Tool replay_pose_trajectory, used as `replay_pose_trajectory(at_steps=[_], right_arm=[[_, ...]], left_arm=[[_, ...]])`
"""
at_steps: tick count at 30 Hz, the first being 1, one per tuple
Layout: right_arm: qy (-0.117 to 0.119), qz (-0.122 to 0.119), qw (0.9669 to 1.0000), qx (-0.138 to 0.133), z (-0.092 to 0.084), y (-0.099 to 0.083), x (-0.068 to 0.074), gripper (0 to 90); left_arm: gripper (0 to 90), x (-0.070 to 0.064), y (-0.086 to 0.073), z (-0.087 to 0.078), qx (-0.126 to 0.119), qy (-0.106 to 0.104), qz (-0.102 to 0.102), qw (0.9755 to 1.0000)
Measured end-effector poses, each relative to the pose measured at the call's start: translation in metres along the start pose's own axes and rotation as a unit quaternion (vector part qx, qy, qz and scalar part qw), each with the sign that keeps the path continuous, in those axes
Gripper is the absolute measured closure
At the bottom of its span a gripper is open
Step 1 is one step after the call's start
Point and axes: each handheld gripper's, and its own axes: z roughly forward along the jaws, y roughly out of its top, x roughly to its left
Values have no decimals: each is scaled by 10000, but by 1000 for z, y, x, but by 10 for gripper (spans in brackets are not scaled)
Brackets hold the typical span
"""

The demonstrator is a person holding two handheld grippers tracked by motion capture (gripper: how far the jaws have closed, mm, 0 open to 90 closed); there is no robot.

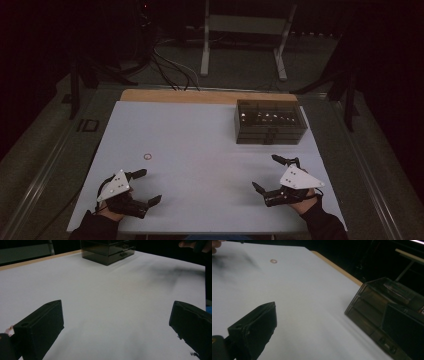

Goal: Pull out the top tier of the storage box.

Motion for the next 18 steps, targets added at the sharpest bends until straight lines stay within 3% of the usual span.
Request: replay_pose_trajectory(at_steps=[7, 18], right_arm=[[-192, -115, 9997, -37, 6, 1, -13, 0], [-607, -384, 9973, 149, 18, 0, -39, 0]], left_arm=[[10, 0, 0, 0, -31, 5, -11, 10000], [10, 0, 0, 0, -21, -11, -16, 10000]])
